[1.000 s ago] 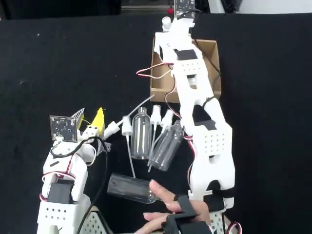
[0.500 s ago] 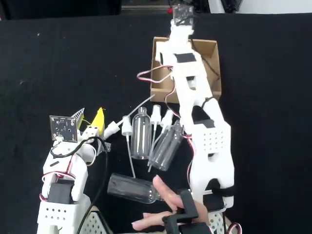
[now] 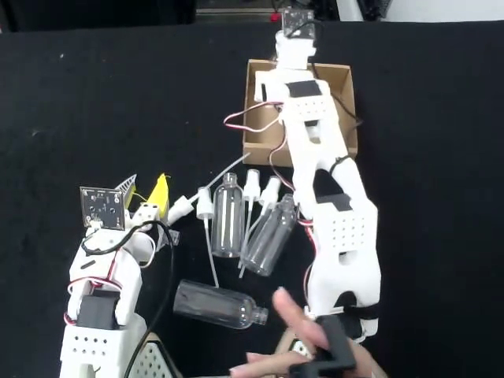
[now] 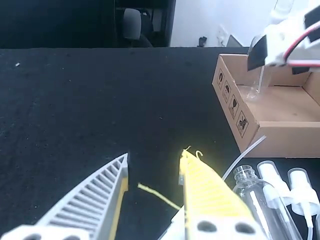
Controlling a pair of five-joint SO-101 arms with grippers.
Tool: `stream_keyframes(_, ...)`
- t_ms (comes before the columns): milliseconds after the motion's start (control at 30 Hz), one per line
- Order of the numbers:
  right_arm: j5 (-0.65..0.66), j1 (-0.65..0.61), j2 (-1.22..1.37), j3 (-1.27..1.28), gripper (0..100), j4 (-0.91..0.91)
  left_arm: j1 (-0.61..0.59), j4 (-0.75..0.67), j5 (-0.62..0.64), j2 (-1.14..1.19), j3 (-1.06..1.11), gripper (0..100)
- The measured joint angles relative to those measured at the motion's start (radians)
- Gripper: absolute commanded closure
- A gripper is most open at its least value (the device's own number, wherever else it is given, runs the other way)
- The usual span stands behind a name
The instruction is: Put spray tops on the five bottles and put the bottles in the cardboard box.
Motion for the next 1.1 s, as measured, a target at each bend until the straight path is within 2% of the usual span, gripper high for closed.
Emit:
stream_keyframes(633,0.000,0.028,-0.186,0.000,66.1,0.347,0.000,0.000,0.000,0.000,0.000,84)
stream_keyframes(700,0.000,0.043,-0.206,0.000,69.4,0.387,0.000,0.000,0.000,0.000,0.000,84)
stream_keyframes(867,0.000,0.158,-0.216,0.000,85.8,0.431,0.000,0.000,0.000,0.000,0.000,84)
stream_keyframes(1100,0.043,0.305,-0.207,0.000,87.4,0.431,0.000,0.000,0.000,0.000,0.000,84)
